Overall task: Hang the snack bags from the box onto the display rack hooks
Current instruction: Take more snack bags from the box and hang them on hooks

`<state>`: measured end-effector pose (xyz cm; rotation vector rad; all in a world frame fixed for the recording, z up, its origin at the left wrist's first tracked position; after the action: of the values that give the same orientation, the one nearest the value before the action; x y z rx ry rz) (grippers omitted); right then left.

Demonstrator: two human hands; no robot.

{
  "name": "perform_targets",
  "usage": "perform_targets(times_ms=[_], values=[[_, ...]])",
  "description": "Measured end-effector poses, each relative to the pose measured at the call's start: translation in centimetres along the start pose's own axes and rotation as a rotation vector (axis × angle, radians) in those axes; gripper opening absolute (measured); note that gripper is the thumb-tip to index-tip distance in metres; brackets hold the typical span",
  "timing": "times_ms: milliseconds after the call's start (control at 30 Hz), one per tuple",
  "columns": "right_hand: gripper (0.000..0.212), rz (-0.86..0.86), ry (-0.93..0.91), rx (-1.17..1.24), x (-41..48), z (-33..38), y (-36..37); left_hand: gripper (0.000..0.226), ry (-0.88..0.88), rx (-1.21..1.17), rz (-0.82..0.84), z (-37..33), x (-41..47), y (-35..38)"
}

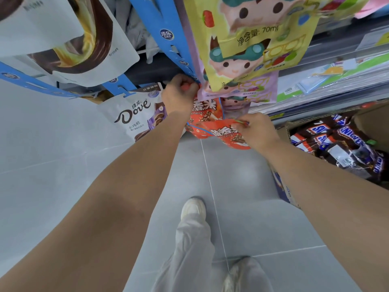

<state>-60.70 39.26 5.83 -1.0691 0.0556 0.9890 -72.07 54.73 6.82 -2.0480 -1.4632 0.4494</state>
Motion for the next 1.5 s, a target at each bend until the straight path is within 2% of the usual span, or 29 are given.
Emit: perform_targets(times_ms=[67, 200, 300, 433, 467, 633, 733, 800, 900, 933, 1033, 1267, 1400, 1500], values=[[0.02, 0.001, 0.0, 0.002, 0.0, 0.0, 0.4, 0.013, -0.004, -0.009, 0.039, 0.2, 0.0, 0.1], [0.021, 0.026, 0.015, -0.029, -0.2, 0.2, 1.2, 0.022, -0.185, 0.038, 0.104, -0.1, -0.2, 0.1], [0.021, 0.055, 0.019, -0.014, -0.3, 0.5, 1.7, 0.015, -0.248, 0.099, 0.164, 0.1, -0.4, 0.1], [0.022, 0.046, 0.026, -0.01, -0.3, 1.0, 1.8, 0.055, -0.326, 0.006, 0.162, 0.7, -0.9, -0.1], [0.022, 0.042, 0.029, -0.006, -0.3, 1.1, 1.8, 0.059, -0.324, -0.018, 0.149, 0.7, -1.1, -0.3], [0.02, 0.02, 0.065, 0.045, -1.1, 2.0, 1.4, 0.042, -0.236, -0.024, 0.197, 0.8, -2.5, -1.9], [0.021, 0.019, 0.117, 0.099, -2.3, 2.6, 1.3, 0.042, -0.224, -0.011, 0.109, 0.0, -4.3, -3.7], [0.024, 0.036, 0.154, 0.172, -3.1, 3.2, 1.4, 0.034, -0.146, 0.003, 0.212, -0.8, -5.5, -4.8], [0.026, 0.091, 0.213, 0.249, -4.5, 4.6, 1.3, 0.044, 0.114, 0.102, 0.488, -2.0, -7.2, -6.4], [0.026, 0.106, 0.226, 0.277, -4.9, 5.1, 1.3, 0.041, 0.188, 0.157, 0.52, -2.1, -7.4, -6.8], [0.025, 0.169, 0.23, 0.384, -5.6, 6.9, 1.1, 0.02, 0.21, 0.179, 0.395, -2.0, -7.0, -8.1], [0.034, 0.177, 0.107, 0.469, -3.8, 10.2, 1.8, 0.017, 0.068, 0.236, 0.095, -2.2, -4.0, -9.4], [0.036, 0.027, 0.109, 0.48, -2.8, 10.7, 1.5, 0.019, 0.001, 0.07, -0.029, -2.9, -2.3, -8.4], [0.052, -0.091, 0.115, 0.45, -2.3, 10.3, 0.7, 0.021, 0.028, 0.066, -0.004, -3.2, -1.2, -7.2]])
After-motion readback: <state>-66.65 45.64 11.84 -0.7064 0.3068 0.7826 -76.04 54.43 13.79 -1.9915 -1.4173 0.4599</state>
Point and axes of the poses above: each hand's wrist, its own x-axis towards the middle knuckle, its own y-axis out of the palm, z = x × y, the point moved 2 cm from there along x, towards the middle knuckle, and after that the axes turned 14 degrees about y, right-handed, at the moved point
